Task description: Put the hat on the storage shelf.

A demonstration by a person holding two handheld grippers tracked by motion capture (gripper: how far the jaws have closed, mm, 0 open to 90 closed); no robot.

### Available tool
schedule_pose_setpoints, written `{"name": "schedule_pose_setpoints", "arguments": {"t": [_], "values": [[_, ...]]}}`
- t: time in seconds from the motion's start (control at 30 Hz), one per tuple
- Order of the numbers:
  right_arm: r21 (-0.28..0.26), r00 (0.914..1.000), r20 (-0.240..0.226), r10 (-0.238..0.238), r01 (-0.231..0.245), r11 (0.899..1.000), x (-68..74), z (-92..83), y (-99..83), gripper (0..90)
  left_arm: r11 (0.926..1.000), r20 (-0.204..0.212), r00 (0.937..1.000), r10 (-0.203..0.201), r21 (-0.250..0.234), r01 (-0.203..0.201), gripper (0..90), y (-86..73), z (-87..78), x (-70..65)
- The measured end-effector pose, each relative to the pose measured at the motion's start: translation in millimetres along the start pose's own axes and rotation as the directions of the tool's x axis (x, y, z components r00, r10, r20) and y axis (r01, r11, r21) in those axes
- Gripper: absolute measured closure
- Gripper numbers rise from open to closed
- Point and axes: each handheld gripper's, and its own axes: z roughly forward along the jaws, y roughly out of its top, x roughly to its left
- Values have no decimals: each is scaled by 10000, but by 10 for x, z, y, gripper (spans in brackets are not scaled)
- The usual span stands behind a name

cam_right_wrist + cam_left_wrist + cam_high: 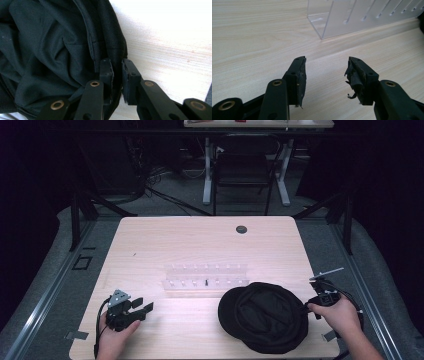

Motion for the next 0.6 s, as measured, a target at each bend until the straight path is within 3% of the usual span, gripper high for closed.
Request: {"name": "schedule_pose_setpoints", "arguments": {"t": [0.1, 0.23, 0.27, 0.4, 0.43, 0.47, 0.5, 0.6], "values": [[-220, 9993, -221, 305, -309, 9993, -20, 39, -15, 795, 10000, 2, 10000, -3, 14, 3, 496, 1, -2, 0], [124, 9990, -333, 288, -284, 9995, -65, 38, -17, 816, 10000, -5, 10000, 1, 22, -1, 496, 2, -2, 4], [-128, 9977, -412, 542, -548, 9984, -52, 56, -27, 828, 10000, -2, 10000, -1, 26, 1, 496, 1, -1, 5], [-119, 9971, -544, 532, -539, 9985, -49, 49, -28, 862, 10000, -11, 10000, -1, 11, 1, 496, 0, 1, 2], [-227, 9962, -427, 755, -766, 9968, -24, 44, -34, 866, 10000, -15, 10000, -2, 9, 2, 496, 1, 0, 1], [126, 9982, -483, 354, -349, 9993, -49, 15, -18, 868, 10000, -10, 10000, -7, 7, 7, 496, 1, -1, 1], [-287, 9954, -696, 666, -687, 9972, -36, 30, -37, 870, 10000, -3, 10000, -11, 28, 11, 497, 1, -3, 2], [-117, 9964, -667, 526, -535, 9985, -27, -40, -30, 873, 10000, -27, 10000, -38, -34, 38, 497, -2, 1, 2]]}}
